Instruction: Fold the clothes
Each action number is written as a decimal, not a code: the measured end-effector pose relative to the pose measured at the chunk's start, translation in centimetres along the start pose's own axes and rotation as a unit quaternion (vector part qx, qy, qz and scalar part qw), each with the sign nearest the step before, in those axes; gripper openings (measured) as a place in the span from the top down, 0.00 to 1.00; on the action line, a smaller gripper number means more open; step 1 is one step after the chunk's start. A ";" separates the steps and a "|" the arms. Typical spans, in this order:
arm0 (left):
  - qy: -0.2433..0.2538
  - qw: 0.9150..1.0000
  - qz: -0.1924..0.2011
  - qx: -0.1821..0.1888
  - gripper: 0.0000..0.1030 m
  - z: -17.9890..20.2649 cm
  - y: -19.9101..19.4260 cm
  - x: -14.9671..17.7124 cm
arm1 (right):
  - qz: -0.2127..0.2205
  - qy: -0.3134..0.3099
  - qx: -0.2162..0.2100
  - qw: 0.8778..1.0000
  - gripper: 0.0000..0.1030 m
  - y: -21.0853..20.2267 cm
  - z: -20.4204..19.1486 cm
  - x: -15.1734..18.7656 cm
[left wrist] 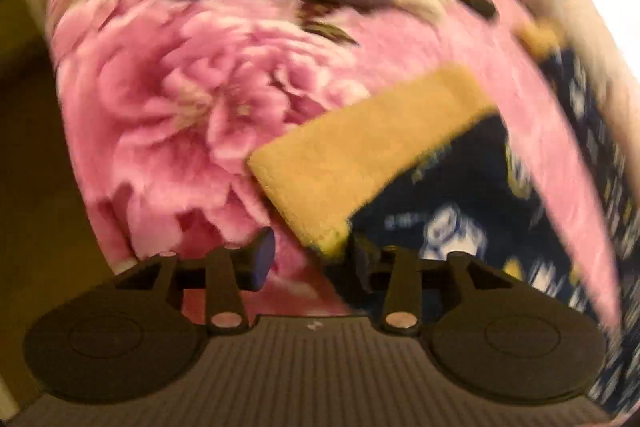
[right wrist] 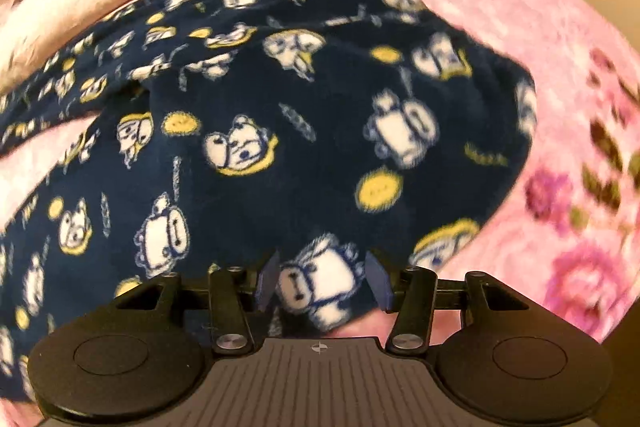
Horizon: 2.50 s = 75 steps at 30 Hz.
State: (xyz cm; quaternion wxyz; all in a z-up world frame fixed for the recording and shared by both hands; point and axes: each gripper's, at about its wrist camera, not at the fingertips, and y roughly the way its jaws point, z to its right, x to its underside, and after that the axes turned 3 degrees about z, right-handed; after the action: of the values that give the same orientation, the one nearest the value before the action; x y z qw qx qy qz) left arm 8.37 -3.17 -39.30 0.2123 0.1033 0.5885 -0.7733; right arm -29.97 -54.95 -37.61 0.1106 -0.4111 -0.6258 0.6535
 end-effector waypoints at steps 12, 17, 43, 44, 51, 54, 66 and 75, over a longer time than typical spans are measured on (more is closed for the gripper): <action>0.129 0.980 0.115 -0.101 0.53 2.3 -2.0 2.1 | 0.009 -0.021 -0.028 0.999 0.50 -1.1 2.9 0.8; 0.238 0.960 0.071 -0.128 0.58 7.4 -6.7 6.9 | -0.025 -0.043 -0.049 0.998 0.50 -2.4 4.8 1.0; 0.332 0.941 0.066 0.000 0.48 22.2 -35.7 23.2 | 0.003 -0.187 -0.147 0.971 0.15 -21.8 4.9 -1.8; 0.330 0.941 0.068 -0.002 0.48 22.2 -36.1 23.4 | 0.005 -0.190 -0.151 0.970 0.15 -22.2 4.8 -1.8; 0.325 0.942 0.083 -0.012 0.47 22.4 -38.2 24.5 | 0.010 -0.198 -0.153 0.968 0.15 -23.2 4.8 -1.6; 0.326 0.941 0.094 -0.015 0.47 22.6 -38.8 24.8 | 0.011 -0.201 -0.151 0.968 0.15 -23.4 5.1 -1.7; 0.320 0.941 0.111 -0.003 0.43 22.6 -40.0 25.6 | 0.028 -0.204 -0.150 0.967 0.15 -24.4 6.0 -2.6; 0.334 0.937 0.102 -0.012 0.43 22.7 -40.6 26.4 | 0.015 -0.196 -0.145 0.970 0.15 -24.8 6.6 -2.1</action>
State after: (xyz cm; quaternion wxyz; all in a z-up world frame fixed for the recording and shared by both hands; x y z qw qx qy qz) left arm -31.32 -21.42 -8.44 0.0822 0.4124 0.6212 -0.6613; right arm -42.24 -56.36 -15.05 -0.0852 -0.2958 -0.7174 0.6250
